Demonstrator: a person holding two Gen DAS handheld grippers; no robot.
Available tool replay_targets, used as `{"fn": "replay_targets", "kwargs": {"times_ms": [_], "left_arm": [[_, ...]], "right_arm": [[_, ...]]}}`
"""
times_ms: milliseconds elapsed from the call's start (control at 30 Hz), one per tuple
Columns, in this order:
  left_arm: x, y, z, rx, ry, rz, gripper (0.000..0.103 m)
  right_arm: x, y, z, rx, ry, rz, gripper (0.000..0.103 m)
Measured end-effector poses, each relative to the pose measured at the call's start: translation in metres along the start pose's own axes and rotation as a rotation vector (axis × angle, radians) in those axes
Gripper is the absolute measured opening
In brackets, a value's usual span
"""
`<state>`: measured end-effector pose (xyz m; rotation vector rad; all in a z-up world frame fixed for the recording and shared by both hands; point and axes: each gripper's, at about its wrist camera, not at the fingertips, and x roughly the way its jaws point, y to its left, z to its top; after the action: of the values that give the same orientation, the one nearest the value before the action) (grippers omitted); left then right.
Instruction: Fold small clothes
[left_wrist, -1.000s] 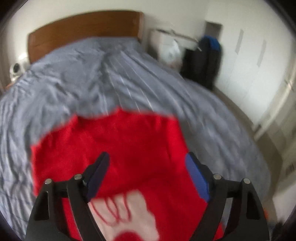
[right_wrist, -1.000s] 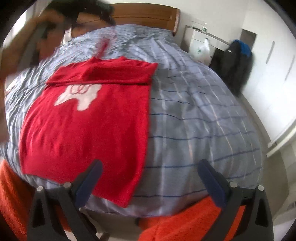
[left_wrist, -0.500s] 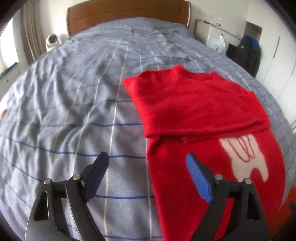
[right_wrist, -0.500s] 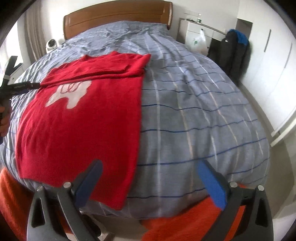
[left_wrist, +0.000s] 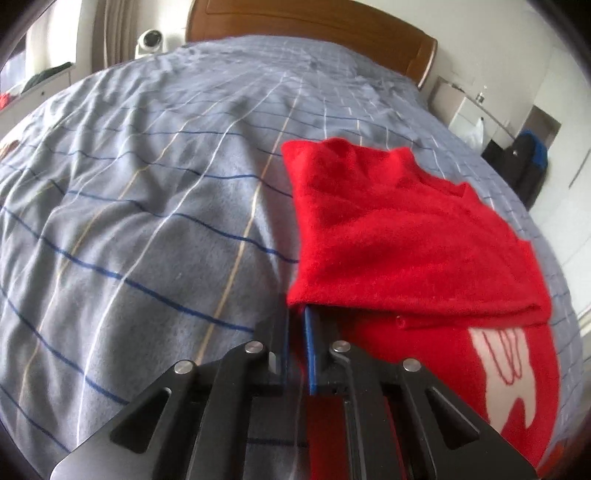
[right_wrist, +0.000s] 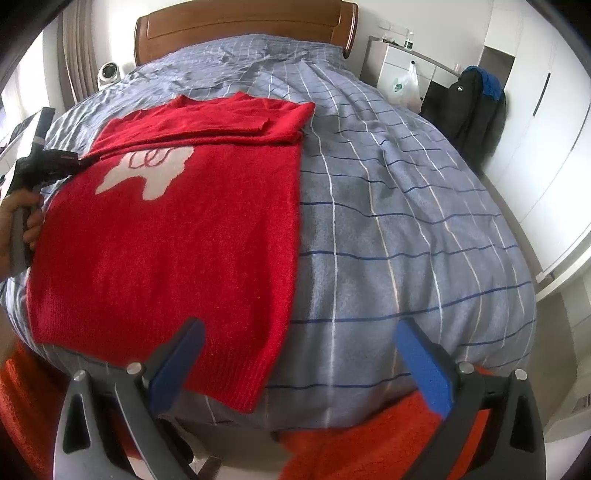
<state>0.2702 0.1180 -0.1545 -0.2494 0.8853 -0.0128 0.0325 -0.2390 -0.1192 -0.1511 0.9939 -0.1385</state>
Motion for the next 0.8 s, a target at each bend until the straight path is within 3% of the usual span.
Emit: {"fn": "replay_targets", "kwargs": {"times_ms": [100,167,233,267,300,367,567,800], "left_arm": [[-0.003,0.000,-0.001,0.001,0.010,0.018,0.011],[-0.010,0.002,-0.004,-0.010,0.018,0.017,0.018],[-0.021,0.004,-0.009,-0.021,0.019,0.022,0.041],[-0.031,0.005,-0.013,-0.022,0.012,0.028,0.063],[-0.040,0.006,-0.017,-0.023,-0.001,0.031,0.075],[-0.061,0.008,-0.028,-0.023,-0.020,0.016,0.080],[-0.116,0.015,-0.063,-0.039,0.004,-0.018,0.080],[-0.187,0.000,-0.111,-0.005,-0.071,-0.007,0.086]], "right_arm": [[0.003,0.002,0.000,-0.007,0.004,0.019,0.101],[-0.001,0.002,0.000,-0.011,-0.009,0.025,0.101],[-0.004,0.002,0.000,-0.008,-0.020,0.023,0.101],[-0.005,-0.001,0.001,-0.002,-0.028,0.020,0.101],[-0.007,-0.002,0.001,0.004,-0.032,0.017,0.101],[-0.008,-0.005,0.003,0.019,-0.036,0.010,0.101],[-0.017,0.005,0.004,0.002,-0.062,0.024,0.101],[-0.042,0.011,0.007,-0.019,-0.137,0.029,0.101]]}}
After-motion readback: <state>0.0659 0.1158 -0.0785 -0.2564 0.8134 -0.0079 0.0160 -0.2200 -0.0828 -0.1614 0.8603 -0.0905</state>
